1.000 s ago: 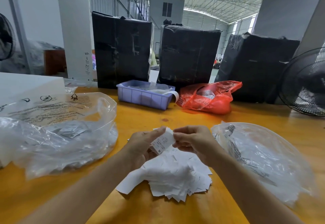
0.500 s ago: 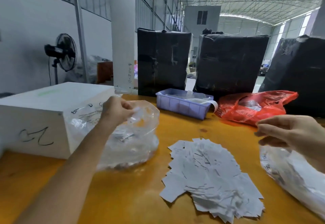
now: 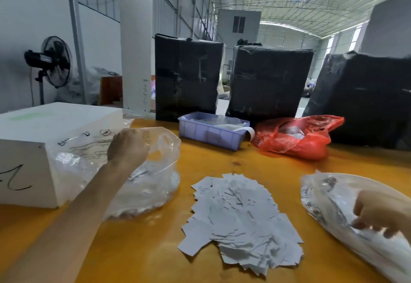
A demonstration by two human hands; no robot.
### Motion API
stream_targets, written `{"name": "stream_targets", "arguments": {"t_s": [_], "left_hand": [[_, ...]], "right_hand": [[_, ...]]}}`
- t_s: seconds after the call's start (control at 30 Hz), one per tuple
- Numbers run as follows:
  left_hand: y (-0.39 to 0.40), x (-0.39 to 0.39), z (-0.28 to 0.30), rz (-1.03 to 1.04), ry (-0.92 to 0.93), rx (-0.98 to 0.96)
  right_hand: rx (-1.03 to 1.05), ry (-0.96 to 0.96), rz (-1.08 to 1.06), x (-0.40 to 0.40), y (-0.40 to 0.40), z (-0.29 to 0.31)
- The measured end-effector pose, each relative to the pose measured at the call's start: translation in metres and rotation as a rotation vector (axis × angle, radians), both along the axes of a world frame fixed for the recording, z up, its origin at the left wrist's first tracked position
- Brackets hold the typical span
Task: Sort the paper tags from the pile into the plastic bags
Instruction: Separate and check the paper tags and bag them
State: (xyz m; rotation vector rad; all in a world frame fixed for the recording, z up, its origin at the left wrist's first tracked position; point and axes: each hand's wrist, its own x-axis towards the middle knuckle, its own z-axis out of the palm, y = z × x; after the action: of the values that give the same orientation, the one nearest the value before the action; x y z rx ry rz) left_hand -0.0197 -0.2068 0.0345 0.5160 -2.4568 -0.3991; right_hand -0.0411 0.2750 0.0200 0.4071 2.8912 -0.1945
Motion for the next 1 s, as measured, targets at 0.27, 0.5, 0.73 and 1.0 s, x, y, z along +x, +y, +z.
{"name": "stream_targets", "arguments": {"t_s": [0.27, 0.5, 0.73, 1.0], "left_hand": [[0.112, 0.016, -0.031, -0.575, 0.171, 0.085], [0.155, 0.027, -0.061, -0.562, 0.289, -0.335], [0.175, 0.035, -0.082, -0.834, 0.283, -0.24], [0.178, 0.036, -0.092, -0.873, 0.264, -0.149]], "right_hand": [[-0.054, 0.1, 0.006, 0.018, -0.009, 0.003], [-0.088, 0.183, 0.051, 0.007, 0.002, -0.011], [-0.164, 0.347, 0.047, 0.004, 0.013, -0.011], [-0.142, 0.33, 0.062, 0.006, 0.02, 0.008]]}}
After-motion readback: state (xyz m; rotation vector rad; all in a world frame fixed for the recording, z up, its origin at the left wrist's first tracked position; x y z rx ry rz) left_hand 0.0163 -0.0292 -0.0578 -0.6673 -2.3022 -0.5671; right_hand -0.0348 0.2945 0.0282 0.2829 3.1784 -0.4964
